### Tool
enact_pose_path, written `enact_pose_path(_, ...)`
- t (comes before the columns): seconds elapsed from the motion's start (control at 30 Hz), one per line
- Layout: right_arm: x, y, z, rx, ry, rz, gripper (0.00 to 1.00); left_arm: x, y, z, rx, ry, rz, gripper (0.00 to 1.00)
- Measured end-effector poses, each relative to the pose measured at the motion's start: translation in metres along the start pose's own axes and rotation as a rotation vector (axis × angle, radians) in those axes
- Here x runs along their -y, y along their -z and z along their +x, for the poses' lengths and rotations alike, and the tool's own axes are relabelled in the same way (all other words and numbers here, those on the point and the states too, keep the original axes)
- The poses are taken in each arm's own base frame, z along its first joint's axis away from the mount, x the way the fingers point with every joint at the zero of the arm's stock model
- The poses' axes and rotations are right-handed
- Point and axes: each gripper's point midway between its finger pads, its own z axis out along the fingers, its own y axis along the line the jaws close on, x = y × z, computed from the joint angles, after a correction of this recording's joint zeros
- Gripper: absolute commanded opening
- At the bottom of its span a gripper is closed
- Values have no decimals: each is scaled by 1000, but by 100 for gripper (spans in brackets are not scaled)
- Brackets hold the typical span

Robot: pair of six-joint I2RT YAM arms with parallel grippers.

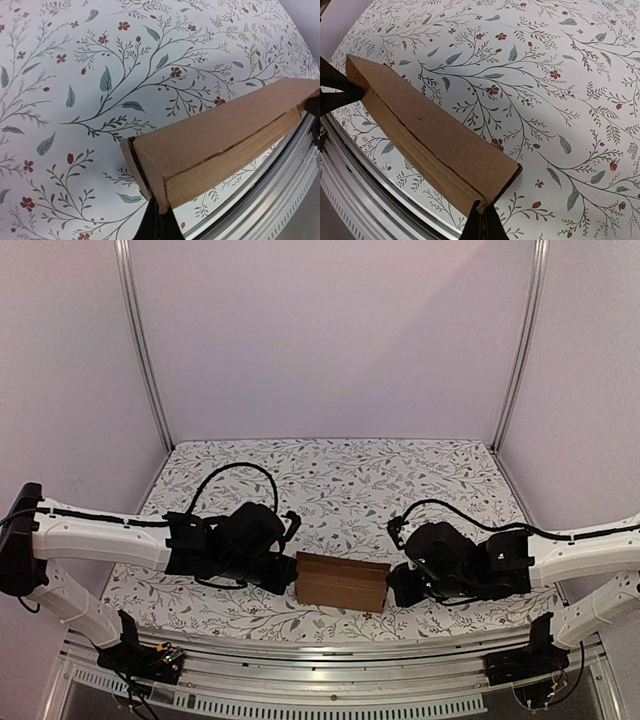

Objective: Fold the paper box

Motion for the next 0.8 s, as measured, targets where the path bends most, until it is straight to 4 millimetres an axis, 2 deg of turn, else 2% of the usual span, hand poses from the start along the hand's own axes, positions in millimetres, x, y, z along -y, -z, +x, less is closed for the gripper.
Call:
enact_pose_path(0.27, -1, -5, 10, 3, 43, 45, 0, 0, 0, 0, 2, 12, 1, 4)
enact_pose_path(0.5, -1, -10, 8, 31, 49, 89, 0, -3, 0, 1, -3, 14, -16, 19)
enact_pose_path(0.57, -1, -10, 7, 36, 48, 94, 0, -5, 1, 2, -5, 13, -24, 27)
enact_pose_path(0.8, -1, -12, 6, 42, 48, 105, 0, -11, 8, 8, -32, 1, -48, 44)
